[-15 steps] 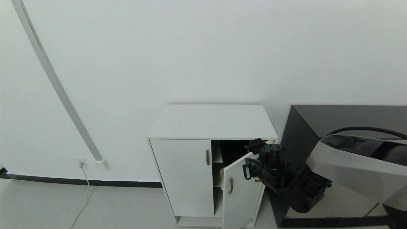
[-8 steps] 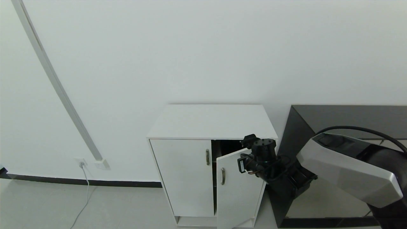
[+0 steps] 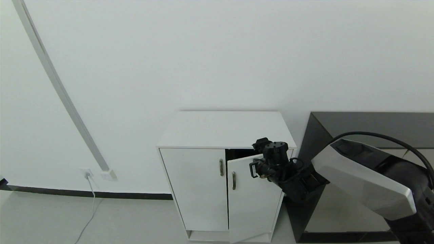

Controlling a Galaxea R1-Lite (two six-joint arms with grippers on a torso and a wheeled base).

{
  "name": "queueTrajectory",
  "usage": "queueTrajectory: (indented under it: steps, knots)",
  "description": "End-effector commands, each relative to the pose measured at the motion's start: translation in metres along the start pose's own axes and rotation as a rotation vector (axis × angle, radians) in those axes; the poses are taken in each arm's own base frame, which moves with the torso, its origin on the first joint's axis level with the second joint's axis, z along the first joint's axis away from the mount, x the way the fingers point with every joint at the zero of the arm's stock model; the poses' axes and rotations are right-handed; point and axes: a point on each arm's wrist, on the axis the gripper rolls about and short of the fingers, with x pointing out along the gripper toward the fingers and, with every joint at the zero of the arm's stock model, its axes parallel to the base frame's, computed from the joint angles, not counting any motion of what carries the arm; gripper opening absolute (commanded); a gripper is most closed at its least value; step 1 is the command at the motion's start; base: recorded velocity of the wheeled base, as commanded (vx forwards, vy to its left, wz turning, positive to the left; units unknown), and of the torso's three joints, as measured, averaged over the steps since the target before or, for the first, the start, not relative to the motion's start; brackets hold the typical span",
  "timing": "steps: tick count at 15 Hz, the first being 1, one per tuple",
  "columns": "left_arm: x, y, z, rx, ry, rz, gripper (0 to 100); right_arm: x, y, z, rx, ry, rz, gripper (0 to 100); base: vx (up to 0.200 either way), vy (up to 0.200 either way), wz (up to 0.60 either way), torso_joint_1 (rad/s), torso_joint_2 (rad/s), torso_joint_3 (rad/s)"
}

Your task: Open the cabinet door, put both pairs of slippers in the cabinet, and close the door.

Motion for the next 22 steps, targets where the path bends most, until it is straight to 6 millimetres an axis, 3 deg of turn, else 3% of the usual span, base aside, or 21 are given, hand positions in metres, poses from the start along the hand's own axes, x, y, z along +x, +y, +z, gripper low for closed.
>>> queueTrajectory:
  steps: [1,22]
  knots:
    - [0.000,0.000,0.000,0.000,0.000,0.001,0,0.005,0.001,-0.001,0.001,-0.007,0.000,0,0.000,0.000,0.00,0.000,0.00,0.000]
    - [0.000,0.000,0.000,0.000,0.000,0.001,0,0.041,-0.002,0.003,0.006,-0.030,-0.023,0,0.000,0.000,0.00,0.000,0.00,0.000]
